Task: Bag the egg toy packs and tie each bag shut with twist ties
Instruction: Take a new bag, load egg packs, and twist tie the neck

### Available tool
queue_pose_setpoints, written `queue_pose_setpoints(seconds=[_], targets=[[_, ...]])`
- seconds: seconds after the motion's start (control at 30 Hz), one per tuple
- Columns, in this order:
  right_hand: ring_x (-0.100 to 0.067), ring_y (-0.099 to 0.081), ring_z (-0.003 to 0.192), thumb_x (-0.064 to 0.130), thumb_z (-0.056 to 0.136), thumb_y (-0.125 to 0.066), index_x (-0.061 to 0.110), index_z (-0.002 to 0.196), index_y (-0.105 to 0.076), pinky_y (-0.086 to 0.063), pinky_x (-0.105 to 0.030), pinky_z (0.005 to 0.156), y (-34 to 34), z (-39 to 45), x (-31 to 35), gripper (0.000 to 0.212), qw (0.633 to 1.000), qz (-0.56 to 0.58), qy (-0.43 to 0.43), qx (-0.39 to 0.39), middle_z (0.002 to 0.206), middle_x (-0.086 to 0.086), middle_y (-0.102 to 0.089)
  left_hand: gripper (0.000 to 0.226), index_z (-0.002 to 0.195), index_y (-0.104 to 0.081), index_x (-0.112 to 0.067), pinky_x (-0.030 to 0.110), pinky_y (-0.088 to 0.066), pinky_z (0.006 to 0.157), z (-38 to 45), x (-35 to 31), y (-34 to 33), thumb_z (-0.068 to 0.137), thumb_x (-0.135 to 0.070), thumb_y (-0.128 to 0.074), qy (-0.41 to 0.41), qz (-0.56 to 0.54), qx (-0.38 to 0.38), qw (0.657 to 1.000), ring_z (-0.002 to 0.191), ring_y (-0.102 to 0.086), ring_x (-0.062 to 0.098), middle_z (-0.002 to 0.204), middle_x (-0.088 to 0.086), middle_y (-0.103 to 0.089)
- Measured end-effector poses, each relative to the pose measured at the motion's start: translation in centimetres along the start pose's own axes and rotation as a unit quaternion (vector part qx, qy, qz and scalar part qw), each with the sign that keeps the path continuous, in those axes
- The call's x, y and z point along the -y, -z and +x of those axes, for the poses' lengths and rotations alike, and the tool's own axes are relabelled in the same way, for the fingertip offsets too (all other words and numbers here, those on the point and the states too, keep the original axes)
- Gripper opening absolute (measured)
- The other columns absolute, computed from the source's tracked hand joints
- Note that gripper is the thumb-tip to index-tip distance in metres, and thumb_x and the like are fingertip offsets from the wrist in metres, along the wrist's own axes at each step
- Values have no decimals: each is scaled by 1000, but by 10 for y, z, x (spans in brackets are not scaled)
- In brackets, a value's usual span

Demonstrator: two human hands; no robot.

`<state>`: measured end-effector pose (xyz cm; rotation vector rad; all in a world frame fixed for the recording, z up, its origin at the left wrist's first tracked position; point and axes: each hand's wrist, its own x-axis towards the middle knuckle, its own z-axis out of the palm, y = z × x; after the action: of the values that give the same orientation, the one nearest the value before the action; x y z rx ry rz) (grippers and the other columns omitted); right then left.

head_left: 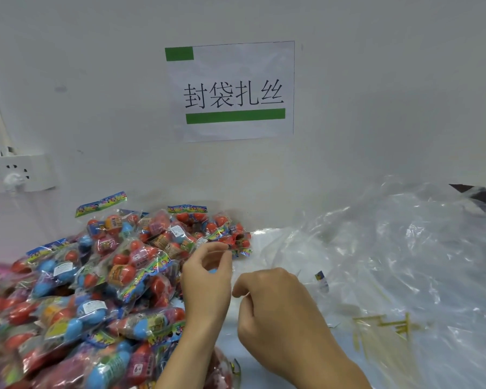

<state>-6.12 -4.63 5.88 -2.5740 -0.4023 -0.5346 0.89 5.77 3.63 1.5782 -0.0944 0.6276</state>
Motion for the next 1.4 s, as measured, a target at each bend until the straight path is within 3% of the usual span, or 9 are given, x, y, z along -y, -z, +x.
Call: queue_pose_setpoints(seconds=[0.17, 0.27, 0.33, 0.43, 0.6, 0.93, 1.03, 1.27, 1.4], targets=[[-20, -52, 123, 15, 93, -43, 20, 125, -62, -47, -37, 101, -15, 0, -8, 37, 996, 12, -35, 77, 130, 2, -58, 19, 84, -66, -22, 18, -45, 66, 6, 2, 9, 91, -5, -61, -71, 92, -101, 988, 84, -62, 14, 80, -11, -66], [-20, -49, 127, 17, 95, -42, 21, 128, -60, -45, -37, 102, -19, 0, -8, 38, 996, 9, -28, 82, 134, 3, -56, 25, 99, -66, -15, 36, -39, 80, 6, 0, 16, 81, 2, -63, -161, 292, -182, 925, 103, -44, 21, 101, 4, -64], [-17, -48, 128, 19, 96, -42, 25, 135, -58, -44, -34, 103, -19, 1, -10, 42, 997, 13, -26, 77, 137, 5, -55, 44, 117, -62, -12, 54, -35, 97, 11, 1, 24, 75, 2, -65, -135, 416, -188, 879, 125, -38, 34, 129, 15, -56], [-14, -46, 129, 21, 98, -41, 28, 139, -55, -44, -32, 103, -19, 0, -10, 44, 996, 18, -21, 79, 140, 8, -53, 71, 142, -41, -14, 58, -13, 116, 15, 5, 39, 76, -2, -62, -20, 515, -128, 847, 148, -10, 38, 159, 18, -24], [-12, -47, 129, 22, 98, -41, 29, 139, -55, -42, -31, 102, -19, 0, -10, 44, 996, 18, -25, 83, 140, 9, -53, 59, 133, -47, -16, 51, -30, 98, 13, 6, 49, 78, 2, -63, 35, 544, -98, 833, 128, -35, 36, 144, 13, -44], [-8, -53, 122, 21, 96, -42, 28, 134, -59, -46, -25, 102, -25, 2, -20, 42, 995, 69, -50, 48, 135, 10, -59, 27, 102, -74, -7, 48, -42, 79, 11, 0, 36, 87, 10, -60, -154, 419, -147, 883, 86, -55, 36, 91, 12, -74], [-8, -57, 114, 22, 93, -42, 26, 128, -63, -49, -26, 97, -29, 3, -23, 40, 994, 89, -57, 17, 124, 7, -66, 26, 103, -74, -4, 49, -52, 73, 8, -2, 31, 87, 10, -60, -212, 363, -139, 897, 83, -60, 36, 91, 11, -75], [-13, -65, 73, 18, 98, -44, 27, 108, -63, -55, -42, 72, -32, 9, -19, 23, 965, 243, -60, -76, 85, 2, -71, 25, 103, -76, -9, 17, -50, 77, -6, -15, 1, 89, 0, -57, -307, 166, -64, 935, 87, -66, 7, 96, -7, -72], [-6, -70, 100, 31, 99, -49, 28, 118, -68, -56, -39, 93, -28, 15, -20, 26, 895, 425, -117, -69, 107, 10, -75, 16, 97, -72, -26, 14, -53, 69, -12, -19, -6, 90, -17, -61, -229, 29, 15, 973, 80, -70, 2, 83, -17, -73]])
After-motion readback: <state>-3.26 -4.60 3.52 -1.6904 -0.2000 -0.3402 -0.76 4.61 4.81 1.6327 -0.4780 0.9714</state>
